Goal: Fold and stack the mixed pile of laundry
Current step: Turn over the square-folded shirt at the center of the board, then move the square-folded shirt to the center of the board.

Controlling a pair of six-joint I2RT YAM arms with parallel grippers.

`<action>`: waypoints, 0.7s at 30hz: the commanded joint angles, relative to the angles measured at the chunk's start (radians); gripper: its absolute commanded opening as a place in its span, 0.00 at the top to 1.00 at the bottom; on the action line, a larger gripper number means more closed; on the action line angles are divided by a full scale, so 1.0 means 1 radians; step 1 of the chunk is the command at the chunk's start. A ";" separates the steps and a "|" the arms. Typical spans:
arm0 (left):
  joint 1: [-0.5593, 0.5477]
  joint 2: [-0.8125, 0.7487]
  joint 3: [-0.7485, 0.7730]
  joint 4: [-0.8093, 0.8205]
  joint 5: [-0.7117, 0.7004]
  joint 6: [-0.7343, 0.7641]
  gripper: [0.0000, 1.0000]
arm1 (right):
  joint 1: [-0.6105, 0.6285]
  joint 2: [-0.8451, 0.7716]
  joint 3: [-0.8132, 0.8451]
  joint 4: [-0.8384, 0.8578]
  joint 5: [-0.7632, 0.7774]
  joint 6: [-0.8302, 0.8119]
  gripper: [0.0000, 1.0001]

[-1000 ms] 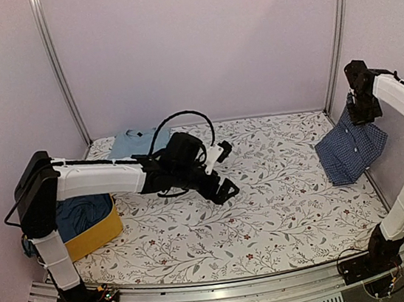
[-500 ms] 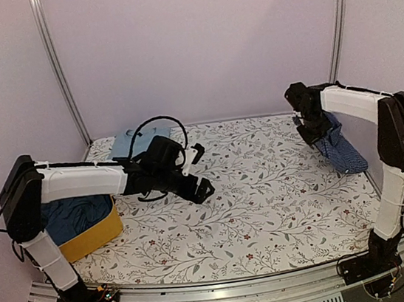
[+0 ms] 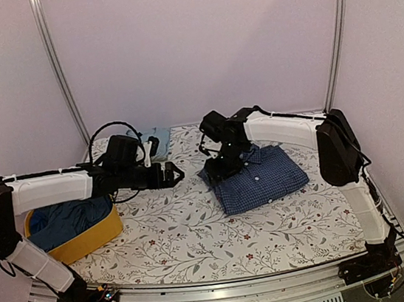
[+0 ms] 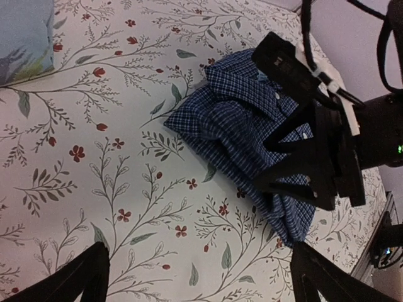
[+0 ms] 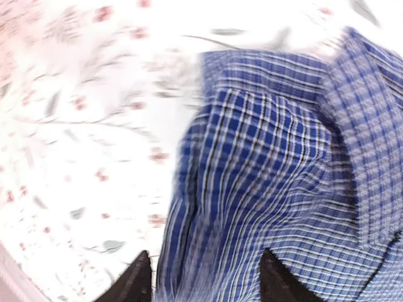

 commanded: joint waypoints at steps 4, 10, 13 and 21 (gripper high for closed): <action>0.043 0.005 -0.016 0.068 0.136 -0.101 0.00 | -0.092 -0.217 -0.099 0.255 -0.542 0.066 0.22; -0.032 0.142 0.070 0.190 0.297 -0.088 0.00 | -0.380 -0.464 -0.499 0.412 -0.618 0.065 0.36; -0.067 0.256 0.182 0.194 0.348 -0.079 0.07 | -0.446 -0.439 -0.582 0.421 -0.619 0.005 0.42; -0.128 0.596 0.461 0.131 0.445 -0.083 0.33 | -0.464 -0.319 -0.765 0.551 -0.689 -0.007 0.50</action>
